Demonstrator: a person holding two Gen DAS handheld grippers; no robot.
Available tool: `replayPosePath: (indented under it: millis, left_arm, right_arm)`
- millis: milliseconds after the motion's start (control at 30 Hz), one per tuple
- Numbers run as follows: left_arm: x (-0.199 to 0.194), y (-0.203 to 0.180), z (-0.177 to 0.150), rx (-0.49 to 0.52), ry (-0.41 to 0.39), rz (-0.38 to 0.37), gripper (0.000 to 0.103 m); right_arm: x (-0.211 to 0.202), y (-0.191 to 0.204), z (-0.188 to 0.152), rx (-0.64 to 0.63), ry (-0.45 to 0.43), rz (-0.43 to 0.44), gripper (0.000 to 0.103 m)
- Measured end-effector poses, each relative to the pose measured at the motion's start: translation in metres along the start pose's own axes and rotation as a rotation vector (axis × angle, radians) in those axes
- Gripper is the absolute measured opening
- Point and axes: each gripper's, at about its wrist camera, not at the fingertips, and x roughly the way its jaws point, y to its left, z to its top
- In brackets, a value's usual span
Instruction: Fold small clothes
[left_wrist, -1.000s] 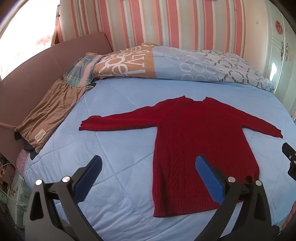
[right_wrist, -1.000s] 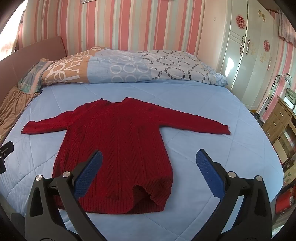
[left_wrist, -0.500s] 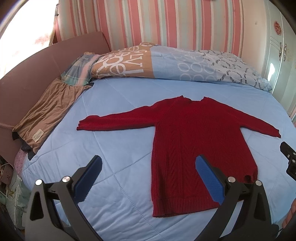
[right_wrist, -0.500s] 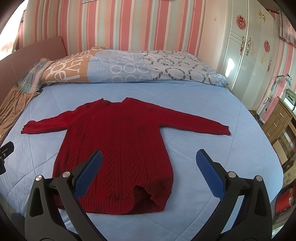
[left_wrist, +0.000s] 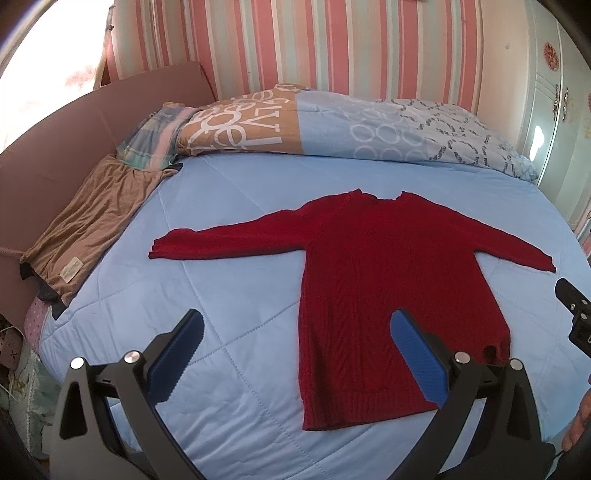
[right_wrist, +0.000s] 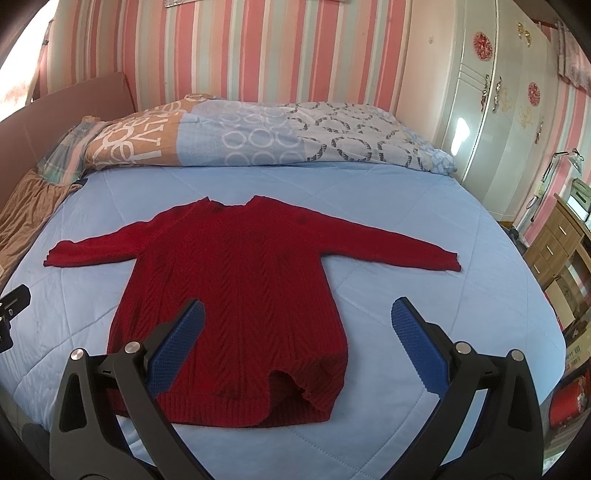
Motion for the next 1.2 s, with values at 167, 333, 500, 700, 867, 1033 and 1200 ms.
replayPosePath:
  millis: [167, 333, 500, 700, 867, 1033, 1200]
  left_arm:
    - [0.0, 0.0, 0.0, 0.001, -0.003, 0.012, 0.101]
    - [0.0, -0.001, -0.001, 0.003, -0.005, 0.016, 0.101]
    - [0.0, 0.002, -0.001, -0.003, -0.003, 0.021, 0.101]
    - [0.0, 0.005, -0.002, -0.01, -0.008, 0.023, 0.101]
    - [0.0, 0.005, -0.003, -0.013, -0.006, 0.024, 0.101]
    - [0.001, 0.006, -0.003, -0.017, 0.001, 0.024, 0.101]
    - [0.004, 0.01, -0.004, -0.022, 0.005, 0.02, 0.101]
  right_arm:
    - [-0.001, 0.002, 0.001, -0.003, -0.002, -0.002, 0.1]
    - [-0.001, 0.002, 0.001, -0.006, -0.002, -0.003, 0.1]
    - [-0.002, 0.002, 0.001, -0.007, -0.003, -0.004, 0.1]
    - [-0.002, 0.002, 0.0, -0.008, -0.003, -0.003, 0.1]
    - [-0.001, 0.003, 0.0, -0.005, -0.002, -0.007, 0.1]
    - [-0.001, 0.003, 0.0, -0.004, -0.001, -0.008, 0.1]
    - [0.0, 0.004, 0.0, -0.01, -0.002, -0.012, 0.1]
